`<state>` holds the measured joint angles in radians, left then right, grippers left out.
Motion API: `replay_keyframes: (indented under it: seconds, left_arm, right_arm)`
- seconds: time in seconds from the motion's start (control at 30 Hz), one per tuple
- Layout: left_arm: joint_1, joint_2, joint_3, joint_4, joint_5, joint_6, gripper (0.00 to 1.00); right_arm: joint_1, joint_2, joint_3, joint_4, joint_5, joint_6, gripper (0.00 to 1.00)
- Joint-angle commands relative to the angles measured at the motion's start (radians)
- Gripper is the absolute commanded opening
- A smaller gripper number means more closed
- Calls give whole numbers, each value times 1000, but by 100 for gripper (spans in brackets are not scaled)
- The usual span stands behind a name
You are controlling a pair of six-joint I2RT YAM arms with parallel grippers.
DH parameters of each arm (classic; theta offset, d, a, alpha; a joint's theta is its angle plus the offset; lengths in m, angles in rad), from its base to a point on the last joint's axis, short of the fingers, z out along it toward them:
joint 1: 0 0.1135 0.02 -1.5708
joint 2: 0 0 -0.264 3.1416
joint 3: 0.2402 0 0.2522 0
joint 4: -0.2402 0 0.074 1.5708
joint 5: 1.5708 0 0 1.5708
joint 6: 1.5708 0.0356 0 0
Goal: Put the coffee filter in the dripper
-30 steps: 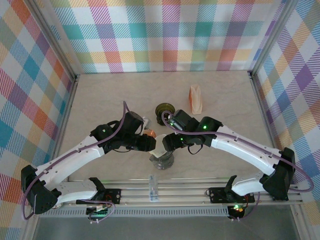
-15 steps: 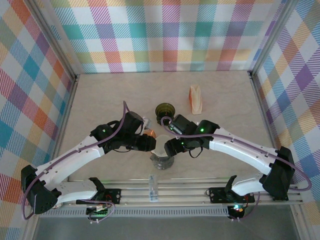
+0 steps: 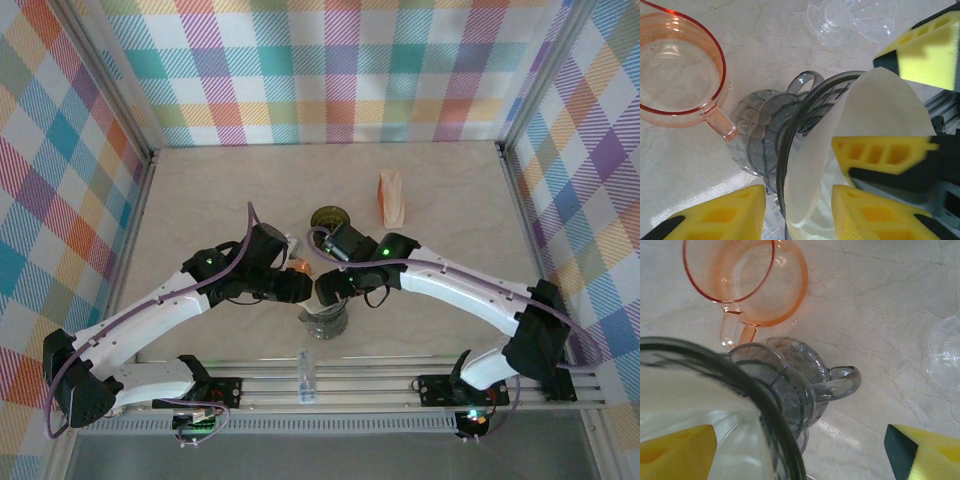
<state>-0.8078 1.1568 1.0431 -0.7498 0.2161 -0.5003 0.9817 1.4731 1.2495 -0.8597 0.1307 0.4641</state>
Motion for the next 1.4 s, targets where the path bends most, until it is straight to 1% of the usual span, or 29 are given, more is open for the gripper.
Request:
replay_keyframes:
  seconds: [0.0,0.23,0.5,0.87,1.07,1.17,1.23,1.37]
  left_arm:
    - [7,0,-12,20,-6,10,40]
    - [9,5,-14,27,1,6,40]
    - [9,-4,-20,32,5,-7,40]
    - [13,-19,-42,41,-12,-21,46]
    - [13,-22,-46,35,-5,-26,36]
    - [14,-29,-52,36,16,-29,29]
    - [14,-31,-60,40,33,-33,22]
    - [14,-30,-70,29,31,-36,12]
  right_arm:
    - [-3,20,-7,14,5,14,88]
    - [-4,73,-20,34,9,10,87]
    - [-4,84,-72,83,9,21,87]
    - [-2,82,-84,97,17,24,87]
    - [-2,82,-85,94,16,26,87]
    - [-2,81,-87,94,15,30,87]
    - [-2,79,-88,94,15,31,87]
    - [-3,78,-87,96,16,33,87]
